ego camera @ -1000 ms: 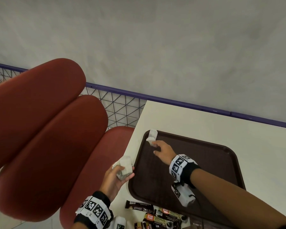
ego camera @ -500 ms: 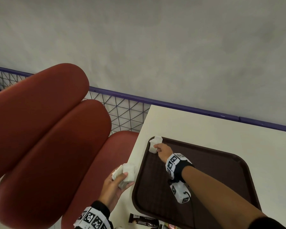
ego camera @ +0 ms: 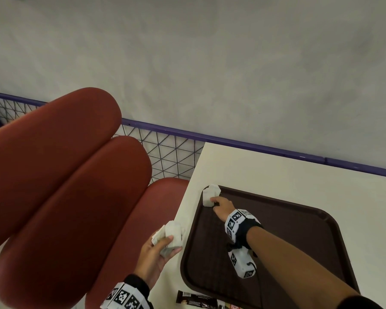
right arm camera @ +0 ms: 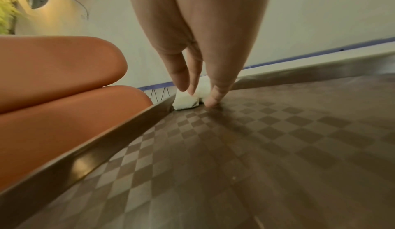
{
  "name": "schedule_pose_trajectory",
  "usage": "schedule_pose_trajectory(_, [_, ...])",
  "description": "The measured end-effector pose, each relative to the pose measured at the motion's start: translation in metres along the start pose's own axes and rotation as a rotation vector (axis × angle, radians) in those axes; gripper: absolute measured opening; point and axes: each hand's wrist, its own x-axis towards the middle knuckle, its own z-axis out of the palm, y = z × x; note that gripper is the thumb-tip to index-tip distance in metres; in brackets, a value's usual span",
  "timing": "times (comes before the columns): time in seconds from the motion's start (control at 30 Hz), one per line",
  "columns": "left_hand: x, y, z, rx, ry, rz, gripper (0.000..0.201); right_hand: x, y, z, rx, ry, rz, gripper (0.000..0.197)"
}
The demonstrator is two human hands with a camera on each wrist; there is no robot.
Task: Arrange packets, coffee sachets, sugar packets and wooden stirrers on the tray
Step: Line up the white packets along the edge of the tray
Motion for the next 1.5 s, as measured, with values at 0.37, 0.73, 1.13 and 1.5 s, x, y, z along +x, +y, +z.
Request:
schedule_pose_trajectory(0.37, [-0.004, 0.0, 0.011, 0.143, -0.017, 0.006, 0.031, -0.044, -0.001, -0.007, 0.024, 0.024, -0.237, 0.035])
schedule_pose_trajectory(0.73, [-0.008, -0.012, 0.024, 0.22, -0.003, 0.015, 0.036, -0.12, 0.004, -0.008, 0.286, -0.267, -0.454, 0.034])
schedule_pose_trajectory(1.13, [-0.017, -0.01, 0.037, 0.176, -0.043, 0.025, 0.03, -0.128, 0.008, 0.0, 0.432, -0.184, -0.488, 0.045])
schedule_pose_trajectory(1.5, [-0.015, -0.008, 0.039, 0.039, -0.025, 0.012, 0.031, -0.118, 0.007, 0.004, 0.585, -0.139, -0.4, 0.032])
